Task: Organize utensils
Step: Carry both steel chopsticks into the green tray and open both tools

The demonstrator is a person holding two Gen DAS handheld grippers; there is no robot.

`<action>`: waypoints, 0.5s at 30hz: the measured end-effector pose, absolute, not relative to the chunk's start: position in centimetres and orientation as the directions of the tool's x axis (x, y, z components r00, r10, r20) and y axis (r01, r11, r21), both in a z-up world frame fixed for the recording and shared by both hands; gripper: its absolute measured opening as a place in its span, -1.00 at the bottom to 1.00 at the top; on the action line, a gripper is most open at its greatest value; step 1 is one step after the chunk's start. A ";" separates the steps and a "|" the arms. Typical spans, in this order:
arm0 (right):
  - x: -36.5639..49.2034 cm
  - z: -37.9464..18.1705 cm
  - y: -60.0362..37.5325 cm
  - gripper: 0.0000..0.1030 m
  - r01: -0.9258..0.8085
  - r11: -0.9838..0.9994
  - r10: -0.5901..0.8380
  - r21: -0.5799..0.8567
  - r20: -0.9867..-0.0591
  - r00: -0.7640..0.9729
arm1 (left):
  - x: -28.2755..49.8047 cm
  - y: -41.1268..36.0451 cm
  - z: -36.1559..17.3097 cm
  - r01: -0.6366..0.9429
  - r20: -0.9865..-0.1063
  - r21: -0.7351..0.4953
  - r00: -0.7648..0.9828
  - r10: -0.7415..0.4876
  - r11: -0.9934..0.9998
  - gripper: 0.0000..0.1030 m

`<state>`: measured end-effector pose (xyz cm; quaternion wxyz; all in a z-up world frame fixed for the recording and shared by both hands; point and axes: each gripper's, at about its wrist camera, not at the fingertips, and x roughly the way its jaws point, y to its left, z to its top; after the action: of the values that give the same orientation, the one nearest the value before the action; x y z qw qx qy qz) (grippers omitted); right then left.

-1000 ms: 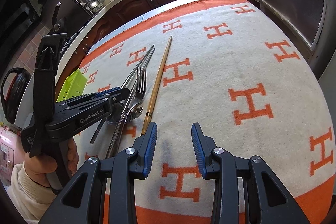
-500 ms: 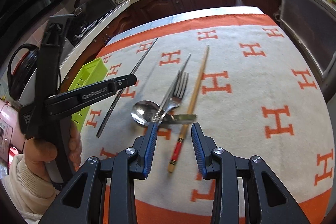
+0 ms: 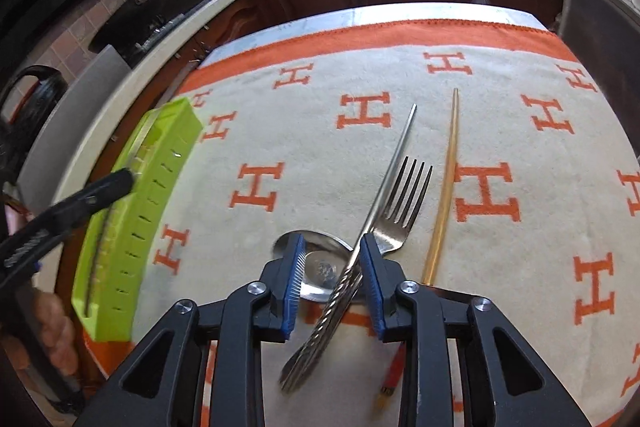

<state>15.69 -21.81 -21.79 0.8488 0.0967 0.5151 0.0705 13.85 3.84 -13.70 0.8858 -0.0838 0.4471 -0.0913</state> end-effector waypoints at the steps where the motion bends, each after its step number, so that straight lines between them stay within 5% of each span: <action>1: 16.0 -22.1 -21.9 -0.56 -0.015 0.973 0.211 0.230 -0.861 0.462 | 13.7 4.7 -13.8 0.068 -0.779 -0.228 0.586 -0.224 0.971 -0.93; 15: 16.9 -22.9 -22.6 -0.89 0.066 0.962 0.208 0.265 -0.868 0.452 | 12.3 10.6 -14.1 -0.027 -0.788 -0.166 0.605 -0.116 0.986 -0.93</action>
<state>16.87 -22.60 -22.93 0.8418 0.1313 0.5219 0.0422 12.33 10.63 -14.14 0.8922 -0.0808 0.4436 -0.0249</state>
